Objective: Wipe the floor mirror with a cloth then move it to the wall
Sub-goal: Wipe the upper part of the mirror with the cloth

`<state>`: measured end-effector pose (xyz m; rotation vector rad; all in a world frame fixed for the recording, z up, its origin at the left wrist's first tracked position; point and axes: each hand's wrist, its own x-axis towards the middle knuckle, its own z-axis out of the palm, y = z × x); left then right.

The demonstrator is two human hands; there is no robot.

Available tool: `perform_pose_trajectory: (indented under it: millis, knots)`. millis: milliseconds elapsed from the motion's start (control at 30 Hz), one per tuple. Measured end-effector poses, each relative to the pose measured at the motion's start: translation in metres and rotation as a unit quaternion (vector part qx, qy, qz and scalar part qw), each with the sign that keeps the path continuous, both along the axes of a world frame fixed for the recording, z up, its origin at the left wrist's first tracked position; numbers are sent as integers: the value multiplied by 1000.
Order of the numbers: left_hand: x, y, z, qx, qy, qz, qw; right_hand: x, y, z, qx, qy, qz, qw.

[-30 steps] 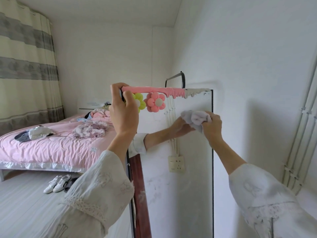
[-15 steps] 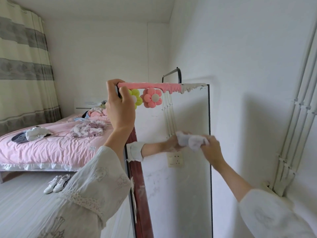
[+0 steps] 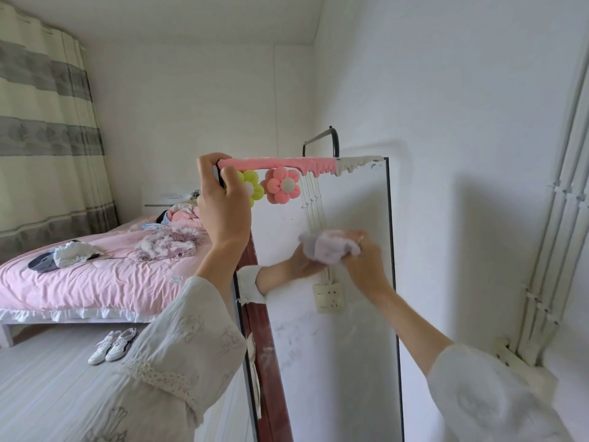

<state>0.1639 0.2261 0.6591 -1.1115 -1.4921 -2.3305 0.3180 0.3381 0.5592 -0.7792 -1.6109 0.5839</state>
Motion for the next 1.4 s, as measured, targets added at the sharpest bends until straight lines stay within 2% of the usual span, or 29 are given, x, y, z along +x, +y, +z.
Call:
perform_pose_trajectory:
  millis: [100, 167, 200, 233, 333, 433, 533, 733, 867, 1133, 1400]
  knots:
    - [2, -1, 1, -3, -6, 0, 1000, 14, -10, -56, -73, -104, 45, 991]
    - [4, -2, 1, -5, -7, -4, 1000, 28, -8, -69, -75, -209, 64, 973]
    - [4, -2, 0, -5, -5, -4, 1000, 34, -5, -65, -70, -232, 64, 968]
    - [5, -3, 0, -4, -2, -5, 1000, 37, -3, -56, -73, -226, 52, 970]
    - [6, -4, -1, 3, 2, -12, 1000, 37, 0, -6, -83, -113, 4, 990]
    - [5, -5, -1, 3, 7, -22, 1000, 20, -4, 51, -18, -50, 0, 999]
    - [2, -5, -2, -2, 16, -32, 999, -8, -6, 80, 36, -38, -31, 998]
    - [2, -6, -2, -13, 13, -34, 999, -32, -33, 58, 19, 24, -14, 999]
    - [3, -6, -1, -19, 10, -36, 999, -35, -44, 47, 23, -4, 14, 1000]
    - [-2, -11, -3, -20, 38, -94, 995, -69, -75, 43, 21, 61, -40, 997]
    - [-15, -13, -2, -30, 41, -169, 984, -92, -84, 37, 124, 7, -56, 991]
